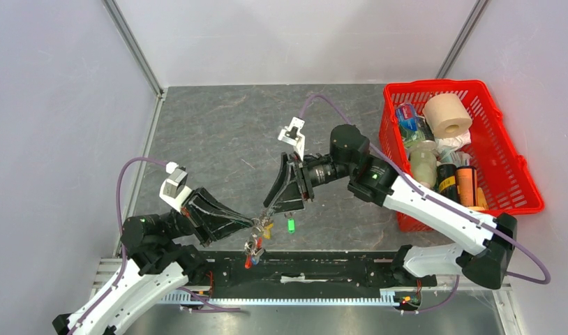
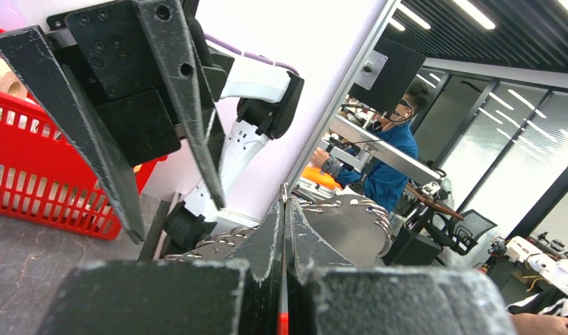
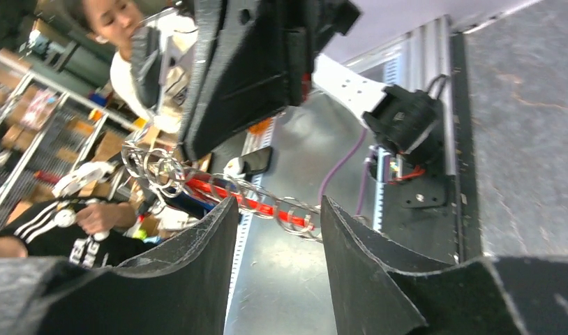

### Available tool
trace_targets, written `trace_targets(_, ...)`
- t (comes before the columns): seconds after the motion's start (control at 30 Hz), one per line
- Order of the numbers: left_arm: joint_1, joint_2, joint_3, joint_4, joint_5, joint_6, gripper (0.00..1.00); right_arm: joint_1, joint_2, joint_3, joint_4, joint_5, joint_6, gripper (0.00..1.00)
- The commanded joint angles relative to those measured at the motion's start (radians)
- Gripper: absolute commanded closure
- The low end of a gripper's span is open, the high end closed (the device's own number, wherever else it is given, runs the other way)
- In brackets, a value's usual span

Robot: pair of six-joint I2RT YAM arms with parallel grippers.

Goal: Put the keys on the keyring

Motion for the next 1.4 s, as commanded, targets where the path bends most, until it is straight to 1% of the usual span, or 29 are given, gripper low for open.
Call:
trace_targets(0.0,-0.003,-0.022,0.024,0.000,0.017,0.048,0.98,-0.031,-0.077,-0.015,-0.181,0.162,-0.114,0.45)
trace_targets(0.1,-0.003,-0.027,0.031,-0.014,0.021,0.059,0.98,-0.031,-0.091,-0.034,-0.328,0.333,-0.193,0.45)
trace_targets(0.17,-0.003,-0.026,0.038,-0.024,0.021,0.067,0.98,-0.030,-0.078,-0.047,-0.414,0.441,-0.218,0.48)
trace_targets(0.23,-0.003,-0.028,0.044,-0.042,0.016,0.081,0.98,-0.030,-0.050,-0.066,-0.470,0.524,-0.229,0.48)
trace_targets(0.3,-0.003,-0.030,0.049,-0.060,0.008,0.095,0.98,-0.030,-0.022,-0.098,-0.491,0.596,-0.229,0.49)
trace_targets(0.43,-0.003,-0.040,0.053,-0.082,-0.004,0.114,0.98,-0.017,0.019,-0.176,-0.463,0.722,-0.225,0.47)
trace_targets(0.6,-0.003,-0.050,0.057,-0.095,-0.004,0.117,0.98,0.014,0.097,-0.251,-0.376,0.789,-0.215,0.47)
trace_targets(0.8,-0.003,-0.071,0.057,-0.097,-0.002,0.111,0.98,0.072,0.215,-0.301,-0.270,0.874,-0.247,0.47)
trace_targets(0.93,-0.003,-0.082,0.055,-0.099,-0.002,0.105,0.98,0.116,0.284,-0.294,-0.219,0.945,-0.252,0.49)
trace_targets(1.03,-0.003,-0.090,0.056,-0.104,-0.002,0.102,0.98,0.153,0.291,-0.290,-0.198,1.053,-0.266,0.50)
trace_targets(1.37,-0.003,-0.107,0.063,-0.121,0.001,0.106,0.98,0.216,0.366,-0.229,-0.246,1.210,-0.316,0.59)
